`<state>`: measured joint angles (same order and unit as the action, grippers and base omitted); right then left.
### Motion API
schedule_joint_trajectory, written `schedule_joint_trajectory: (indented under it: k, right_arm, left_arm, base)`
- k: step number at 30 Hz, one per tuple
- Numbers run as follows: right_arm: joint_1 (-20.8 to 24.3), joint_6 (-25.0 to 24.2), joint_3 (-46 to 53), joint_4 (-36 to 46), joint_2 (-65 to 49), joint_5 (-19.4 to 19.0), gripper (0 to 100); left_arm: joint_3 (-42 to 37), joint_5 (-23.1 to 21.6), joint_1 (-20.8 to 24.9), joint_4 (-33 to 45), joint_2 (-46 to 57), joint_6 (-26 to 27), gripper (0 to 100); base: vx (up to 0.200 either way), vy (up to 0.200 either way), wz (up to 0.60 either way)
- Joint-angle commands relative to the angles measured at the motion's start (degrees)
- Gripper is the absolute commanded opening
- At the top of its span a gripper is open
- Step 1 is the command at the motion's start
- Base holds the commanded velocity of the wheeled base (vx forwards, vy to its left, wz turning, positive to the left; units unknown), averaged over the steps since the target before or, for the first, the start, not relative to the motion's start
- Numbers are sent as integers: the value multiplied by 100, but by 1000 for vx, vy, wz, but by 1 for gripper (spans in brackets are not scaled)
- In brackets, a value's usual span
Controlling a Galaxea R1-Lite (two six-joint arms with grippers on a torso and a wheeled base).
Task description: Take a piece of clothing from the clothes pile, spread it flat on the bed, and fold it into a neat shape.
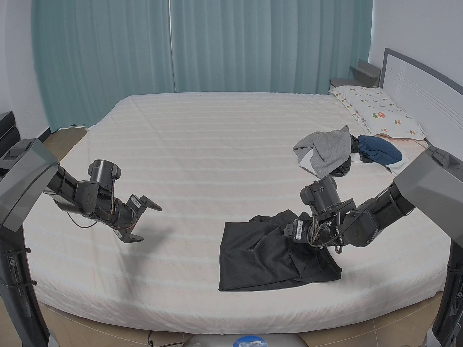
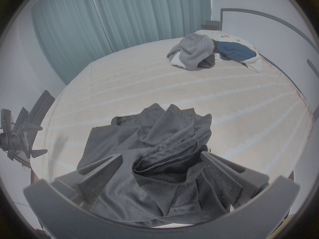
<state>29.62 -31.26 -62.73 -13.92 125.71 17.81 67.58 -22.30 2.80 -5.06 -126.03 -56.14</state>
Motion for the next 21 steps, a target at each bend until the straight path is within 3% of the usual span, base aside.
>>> schedule_joint_trajectory:
  k: [1,14,21]
  right_arm:
    - [17,6,-55,12,226,3,100]
    - [-211,252,771,144,-319,-6,100]
    - [-633,542,1729,135,-961,-14,100]
  left_arm:
    - [0,-3,1,-4,-10,-2,100]
    - [0,-3,1,5,-10,-2,100]
    - [0,-12,1,5,-10,-2,100]
  base:
    - [0,0,0]
    - [0,0,0]
    - [0,0,0]
